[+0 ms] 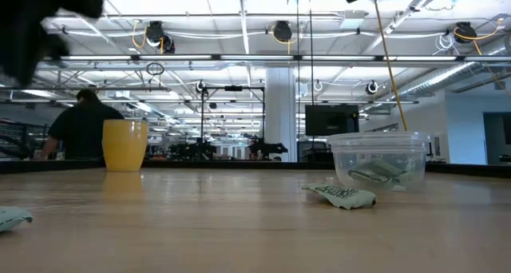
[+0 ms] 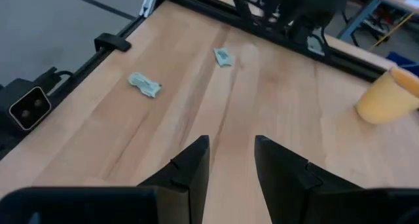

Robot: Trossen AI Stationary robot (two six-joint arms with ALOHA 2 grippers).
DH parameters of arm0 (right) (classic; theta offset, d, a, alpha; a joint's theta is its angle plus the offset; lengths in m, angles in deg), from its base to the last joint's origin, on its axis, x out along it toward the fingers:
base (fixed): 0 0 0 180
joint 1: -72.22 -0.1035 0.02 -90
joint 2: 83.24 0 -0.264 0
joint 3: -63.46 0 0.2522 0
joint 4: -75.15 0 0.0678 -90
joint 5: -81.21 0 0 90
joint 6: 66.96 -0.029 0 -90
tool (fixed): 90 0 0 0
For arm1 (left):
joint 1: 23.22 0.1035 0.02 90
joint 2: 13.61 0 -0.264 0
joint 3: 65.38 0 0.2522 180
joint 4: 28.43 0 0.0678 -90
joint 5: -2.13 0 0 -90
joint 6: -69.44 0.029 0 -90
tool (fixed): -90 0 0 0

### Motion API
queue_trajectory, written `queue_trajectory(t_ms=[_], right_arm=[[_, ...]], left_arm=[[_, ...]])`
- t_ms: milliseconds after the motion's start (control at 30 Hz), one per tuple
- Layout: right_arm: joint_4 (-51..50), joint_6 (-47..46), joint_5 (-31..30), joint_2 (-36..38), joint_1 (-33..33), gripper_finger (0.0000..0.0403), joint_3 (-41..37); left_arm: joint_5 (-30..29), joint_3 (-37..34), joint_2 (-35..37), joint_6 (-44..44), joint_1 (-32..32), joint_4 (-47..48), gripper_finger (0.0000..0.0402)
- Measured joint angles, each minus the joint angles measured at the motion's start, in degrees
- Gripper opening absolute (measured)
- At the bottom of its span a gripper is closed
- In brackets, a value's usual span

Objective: Pick and place Stevia / Truvia into bins
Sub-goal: Put the stevia packet into the transparent container

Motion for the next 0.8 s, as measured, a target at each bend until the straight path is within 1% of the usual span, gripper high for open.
queue_trajectory(t_ms=[67,100,200,267,300,400,533,700,800], right_arm=[[-0.2,0.3,-1.1,0.0,0.0,0.0114,0.0],[-0.2,0.4,-1.8,0.0,0.0,0.0114,0.0],[-0.3,0.4,-4.4,0.0,0.0,0.0114,0.0],[-0.3,0.4,-4.5,0.0,0.3,0.0114,0.0],[-0.3,0.4,-4.5,0.0,0.5,0.0114,0.0],[-0.3,0.4,-4.4,0.0,0.8,0.0114,0.0],[-0.4,0.4,-4.3,0.0,1.2,0.0114,0.0],[-1.1,0.4,-4.3,0.0,1.2,0.0114,0.0],[-1.6,0.4,-4.3,0.0,1.2,0.0114,0.0]], left_arm=[[4.5,-5.3,-0.6,-3.1,-2.4,-5.0,0.0104],[5.8,-7.8,-0.9,-4.5,-3.5,-8.6,0.0104],[5.9,-14.1,-2.0,-9.4,-5.9,-20.7,0.0104],[5.6,-16.4,-2.9,-10.0,-6.8,-27.3,0.0104],[5.0,-17.1,-3.4,-10.0,-7.2,-29.1,0.0104],[3.1,-17.4,-4.5,-9.5,-8.0,-28.6,0.0104],[2.7,-17.5,-6.0,-7.3,-8.3,-26.2,0.0104],[1.7,-17.5,-7.2,-3.1,-8.2,-26.4,0.0104],[1.9,-17.5,-8.0,-2.3,-8.4,-26.4,0.0104]])
